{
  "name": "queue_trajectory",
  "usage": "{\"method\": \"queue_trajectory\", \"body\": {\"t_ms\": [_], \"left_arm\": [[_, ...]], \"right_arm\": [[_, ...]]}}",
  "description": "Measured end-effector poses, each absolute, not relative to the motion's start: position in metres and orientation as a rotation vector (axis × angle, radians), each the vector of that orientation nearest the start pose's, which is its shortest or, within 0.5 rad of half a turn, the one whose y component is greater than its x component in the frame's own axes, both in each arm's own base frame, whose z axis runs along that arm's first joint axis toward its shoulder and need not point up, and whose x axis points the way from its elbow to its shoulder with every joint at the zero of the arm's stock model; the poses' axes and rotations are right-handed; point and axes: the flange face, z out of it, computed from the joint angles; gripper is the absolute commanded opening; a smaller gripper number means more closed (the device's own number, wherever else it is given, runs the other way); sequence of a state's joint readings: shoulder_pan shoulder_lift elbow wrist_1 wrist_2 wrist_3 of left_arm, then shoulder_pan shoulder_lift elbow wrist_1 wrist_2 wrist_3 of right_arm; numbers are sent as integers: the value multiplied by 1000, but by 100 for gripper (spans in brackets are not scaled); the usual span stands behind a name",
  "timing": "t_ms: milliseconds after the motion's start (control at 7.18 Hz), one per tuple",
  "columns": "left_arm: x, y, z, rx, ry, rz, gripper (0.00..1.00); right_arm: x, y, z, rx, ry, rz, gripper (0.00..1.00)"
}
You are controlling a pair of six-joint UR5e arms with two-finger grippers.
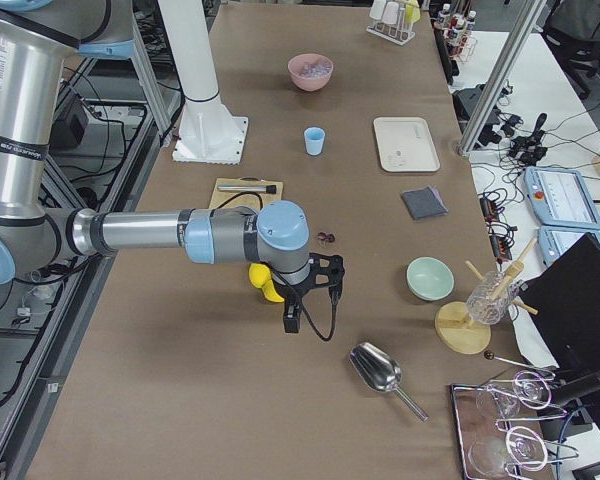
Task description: Put ice and cherries in cup
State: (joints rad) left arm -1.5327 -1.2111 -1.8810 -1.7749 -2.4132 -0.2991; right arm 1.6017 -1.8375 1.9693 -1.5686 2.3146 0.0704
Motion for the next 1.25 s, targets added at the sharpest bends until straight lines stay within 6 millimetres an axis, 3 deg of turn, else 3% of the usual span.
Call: {"method": "queue_trajectory", "body": {"t_ms": [278, 835, 1253], "left_arm": [[-46, -353, 629, 8, 855, -179, 99], [-46, -355, 624, 44, 866, -163, 99], [-46, -369, 595, 263, 892, -64, 99]], "right_arm": [[83, -397, 564, 154, -751, 47, 100], [84, -384, 569, 153, -767, 39, 100], [78, -389, 562, 223, -762, -14, 100]]}}
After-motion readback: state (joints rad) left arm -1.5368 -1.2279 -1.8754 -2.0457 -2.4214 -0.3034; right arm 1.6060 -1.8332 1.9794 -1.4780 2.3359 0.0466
